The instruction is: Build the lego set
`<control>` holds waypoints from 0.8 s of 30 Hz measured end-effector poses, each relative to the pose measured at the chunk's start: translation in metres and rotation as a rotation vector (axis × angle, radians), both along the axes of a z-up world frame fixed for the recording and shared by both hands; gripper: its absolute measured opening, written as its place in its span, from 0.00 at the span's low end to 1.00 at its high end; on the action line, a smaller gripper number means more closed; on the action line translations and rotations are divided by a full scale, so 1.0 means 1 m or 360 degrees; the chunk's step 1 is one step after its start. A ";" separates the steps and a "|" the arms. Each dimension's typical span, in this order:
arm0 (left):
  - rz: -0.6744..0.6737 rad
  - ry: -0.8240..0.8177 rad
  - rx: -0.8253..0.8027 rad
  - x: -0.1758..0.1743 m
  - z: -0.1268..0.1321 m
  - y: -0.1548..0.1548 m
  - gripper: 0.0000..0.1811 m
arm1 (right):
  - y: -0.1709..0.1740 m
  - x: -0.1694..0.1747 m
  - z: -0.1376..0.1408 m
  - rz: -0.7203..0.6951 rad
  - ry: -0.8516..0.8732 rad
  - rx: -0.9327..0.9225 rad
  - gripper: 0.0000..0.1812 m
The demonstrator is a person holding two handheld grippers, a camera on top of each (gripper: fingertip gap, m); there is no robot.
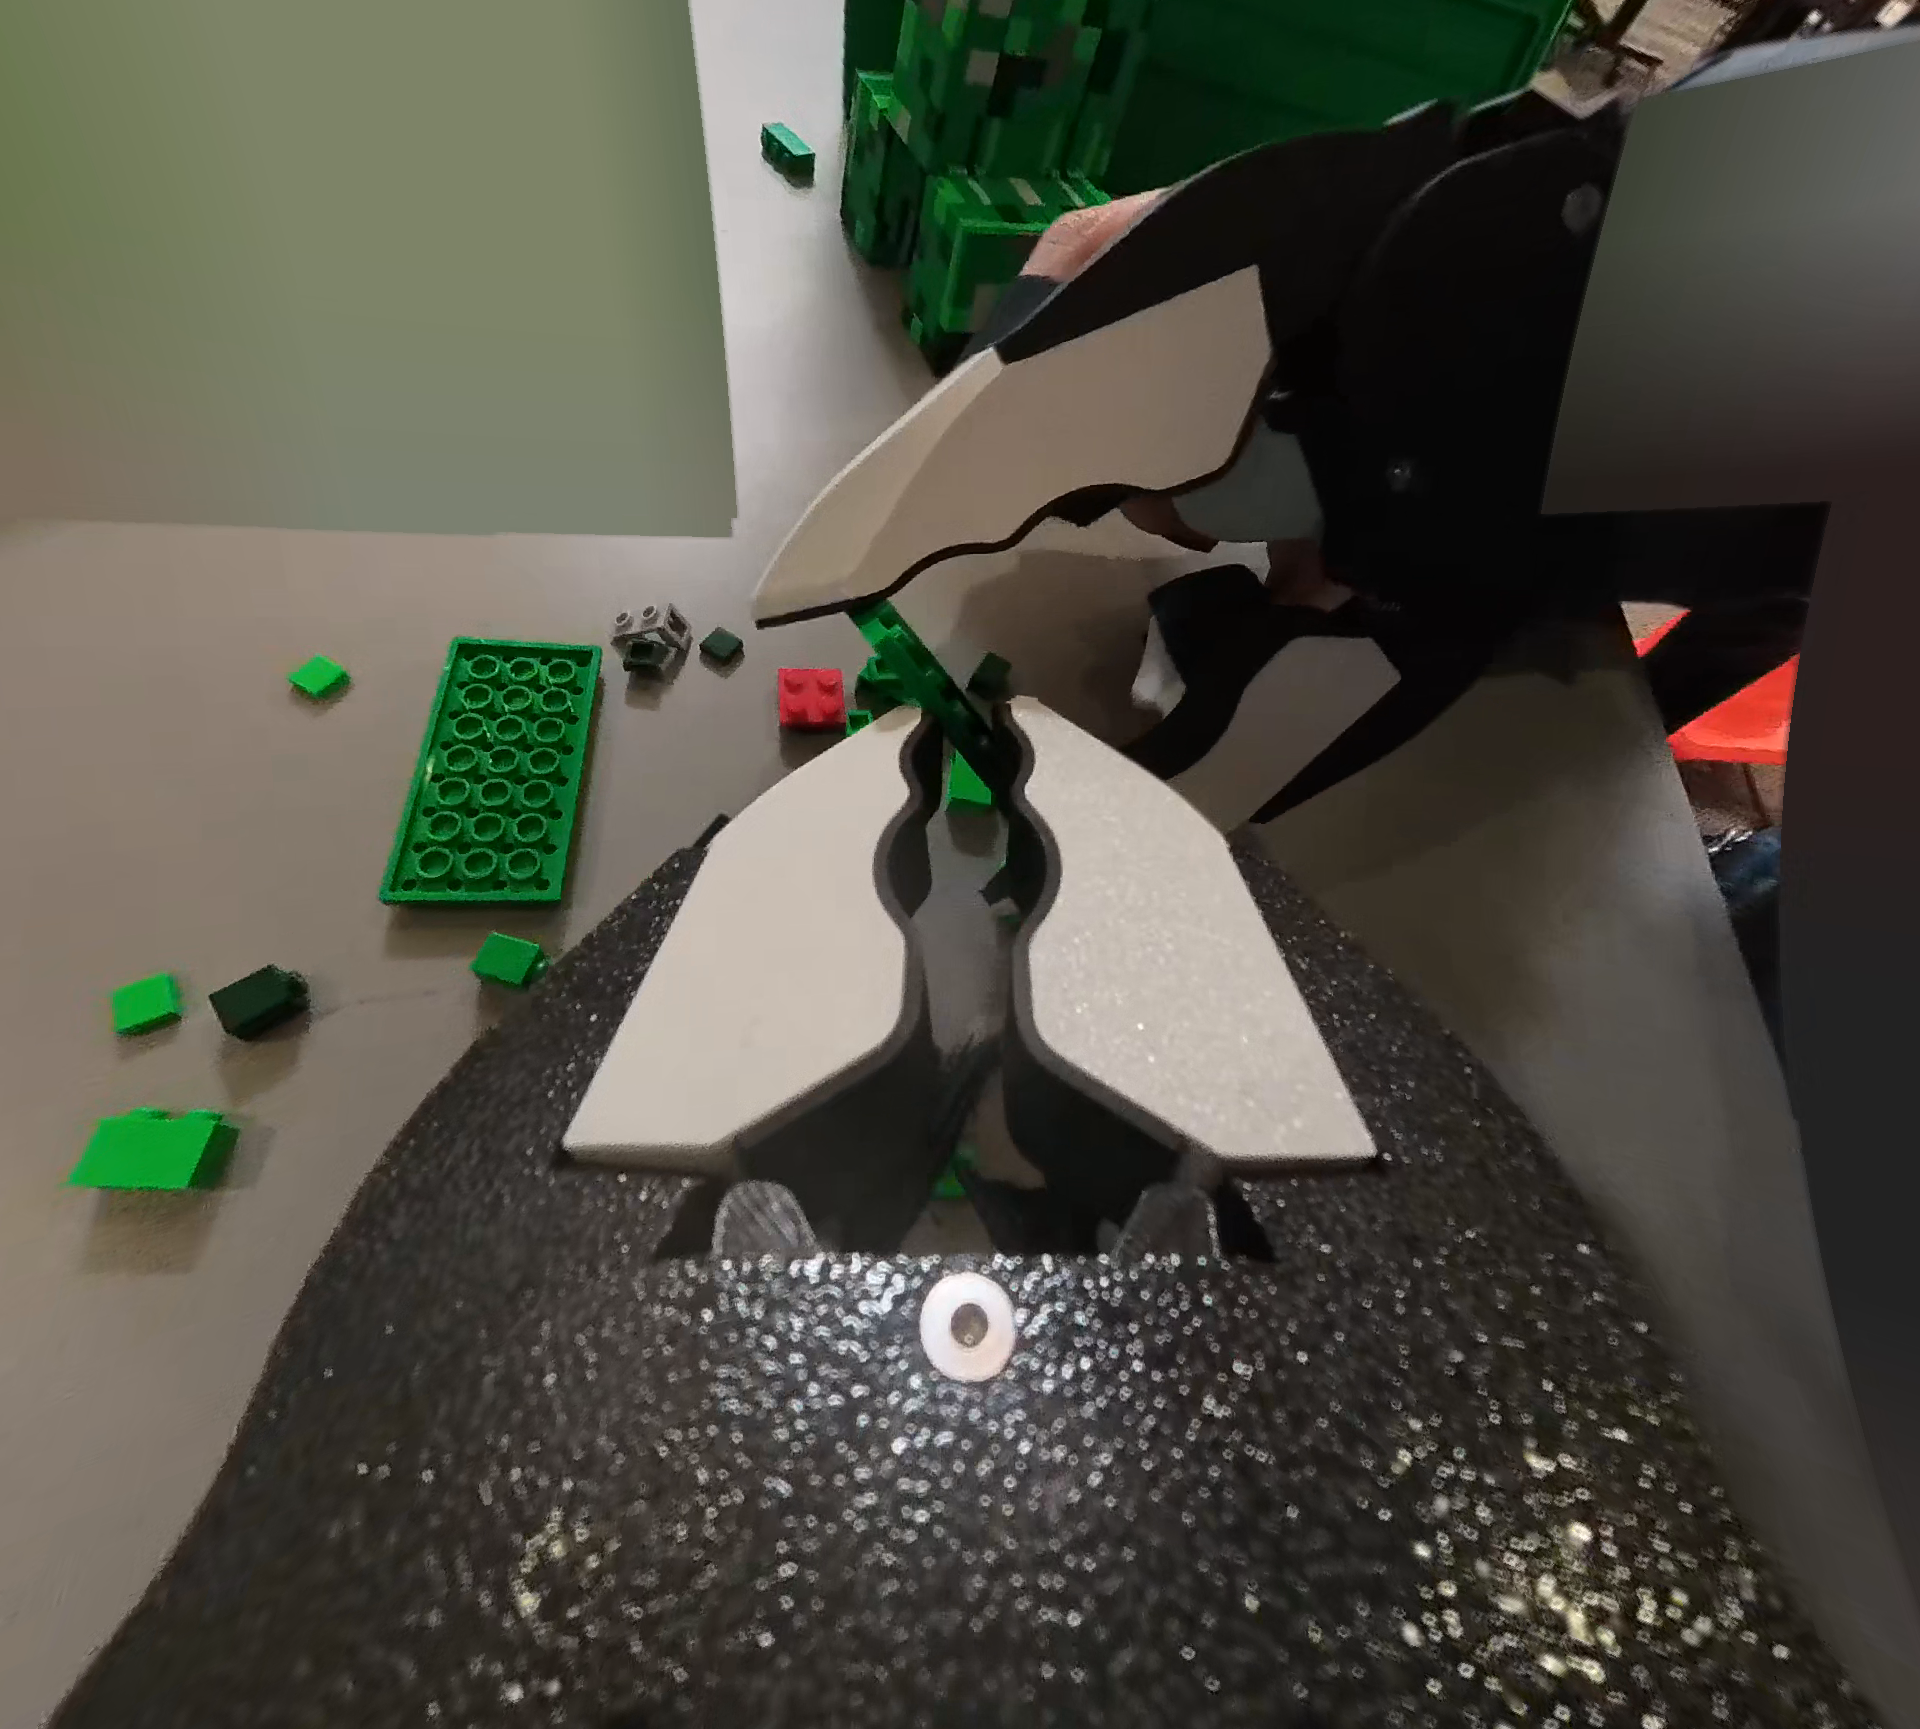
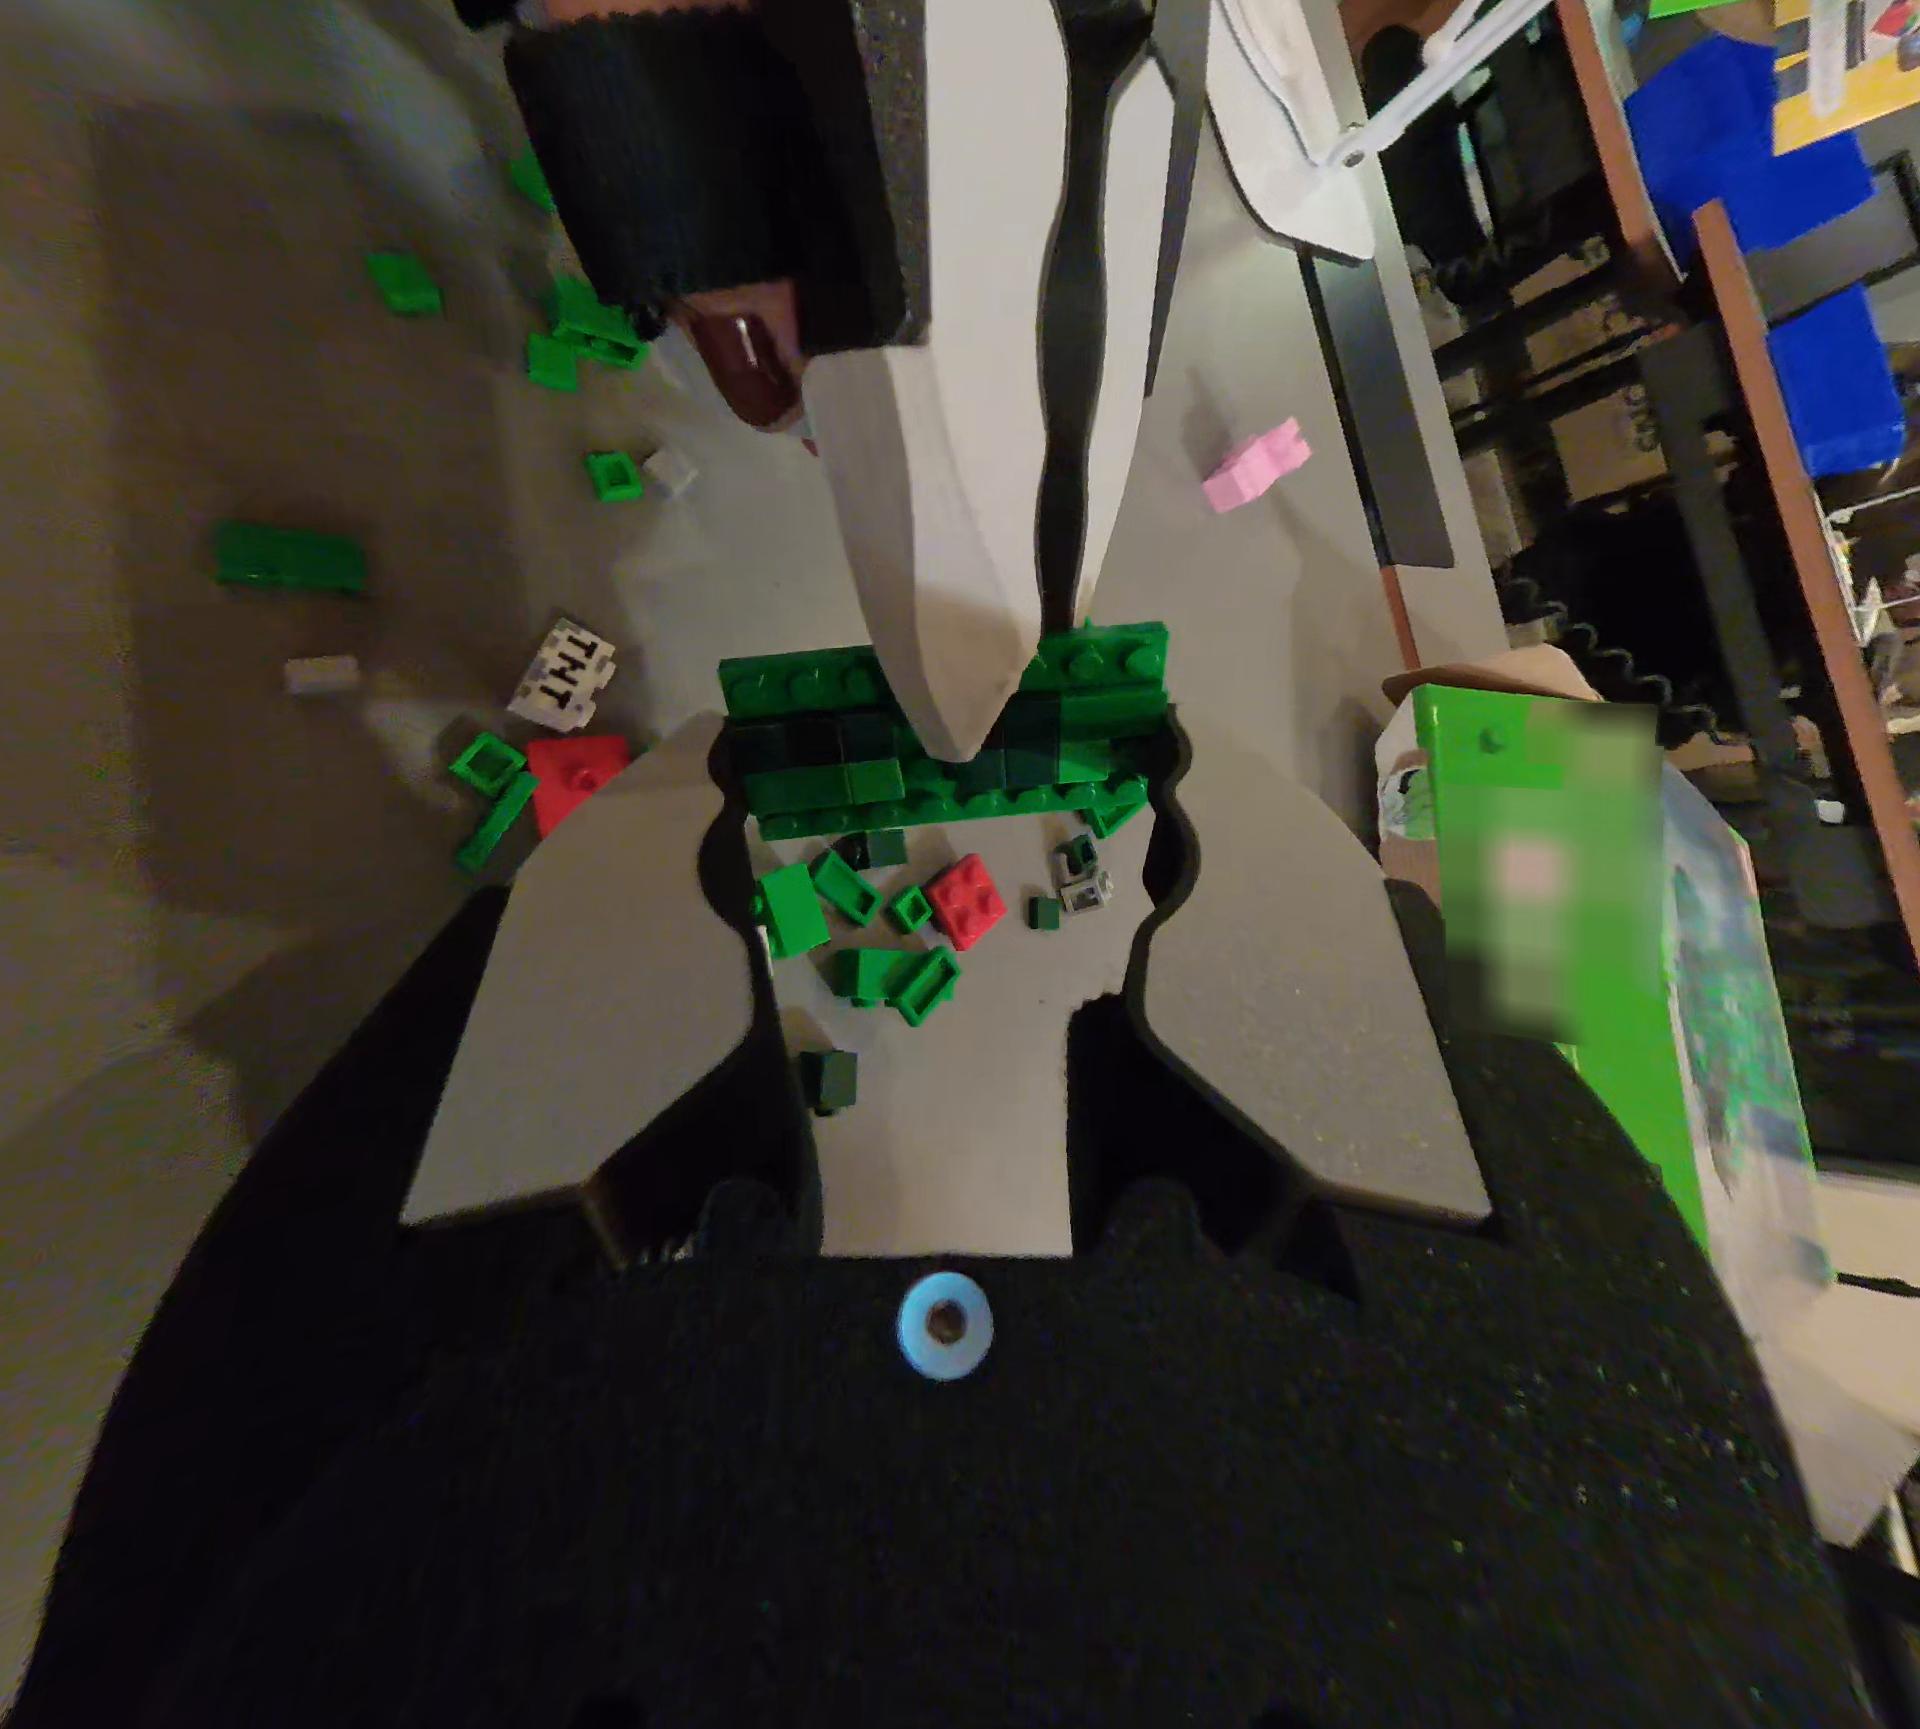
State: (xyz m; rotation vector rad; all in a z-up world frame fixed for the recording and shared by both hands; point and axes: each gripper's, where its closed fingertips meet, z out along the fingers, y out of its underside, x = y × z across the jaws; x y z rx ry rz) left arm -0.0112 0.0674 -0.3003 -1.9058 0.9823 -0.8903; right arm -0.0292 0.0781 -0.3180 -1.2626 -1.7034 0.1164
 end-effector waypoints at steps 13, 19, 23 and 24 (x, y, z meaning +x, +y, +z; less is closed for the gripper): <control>-0.0053 0.0109 0.0084 0.004 0.001 -0.003 0.06 | -0.005 0.003 0.002 0.0148 0.0013 -0.0012 0.41; 0.0020 0.0001 0.0000 0.002 0.000 0.004 0.05 | 0.004 0.002 0.001 0.0074 0.0013 0.0105 0.41; 0.0034 -0.0040 -0.0083 0.001 -0.003 0.004 0.10 | 0.011 -0.001 -0.001 0.0000 0.0016 0.0191 0.41; 0.0054 0.0011 -0.0023 -0.003 -0.004 0.007 0.05 | 0.010 -0.002 -0.001 0.0007 0.0026 0.0191 0.41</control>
